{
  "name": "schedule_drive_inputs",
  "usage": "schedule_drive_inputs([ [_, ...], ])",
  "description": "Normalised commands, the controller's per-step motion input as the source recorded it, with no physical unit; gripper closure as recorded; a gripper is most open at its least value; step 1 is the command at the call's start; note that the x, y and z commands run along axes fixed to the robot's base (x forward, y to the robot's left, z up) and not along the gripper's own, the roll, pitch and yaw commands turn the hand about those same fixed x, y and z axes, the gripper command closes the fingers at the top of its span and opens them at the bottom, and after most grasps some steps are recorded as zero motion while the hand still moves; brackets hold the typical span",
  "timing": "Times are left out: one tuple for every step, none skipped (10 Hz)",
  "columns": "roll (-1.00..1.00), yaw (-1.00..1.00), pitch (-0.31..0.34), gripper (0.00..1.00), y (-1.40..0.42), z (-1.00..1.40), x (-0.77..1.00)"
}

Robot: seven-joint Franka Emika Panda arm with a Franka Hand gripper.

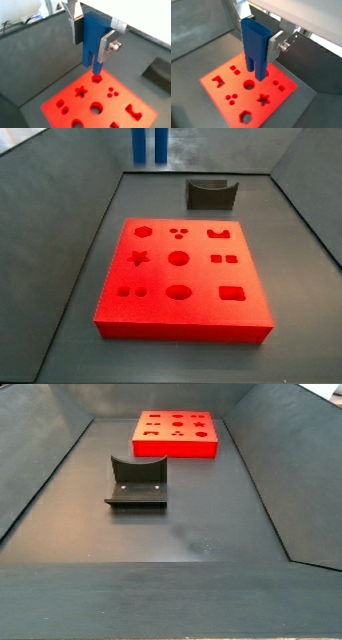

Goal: Pick up the square-circle object. Move up. Rotate the square-circle object. Place the square-circle object on the fixture. Regrasp the square-circle object. Move to above the board. Insert the square-circle object.
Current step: Insert the square-circle object.

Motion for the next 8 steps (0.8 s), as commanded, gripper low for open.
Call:
schedule_drive_inputs([
  [0.04, 0.21, -0.017, 1.00, -0.83, -1.00, 0.20],
  [0.04, 0.14, -0.016, 1.00, -0.77, -1.00, 0.33],
  [0.06, 0.14, 0.000, 1.00, -0.75, -1.00, 0.31],
  [0.10, 0.16, 0.000, 1.00, -0.68, -1.00, 0.24],
  [0.14, 0.17, 0.000, 1.00, -0.65, -1.00, 0.15],
  [0.21, 0.18, 0.000, 1.00, -0.61, -0.92, 0.00],
  [0.35, 0.18, -0.043, 1.00, -0.57, -0.67, -0.07],
  [0.48, 0.17, -0.140, 1.00, -0.53, -0.38, -0.28],
])
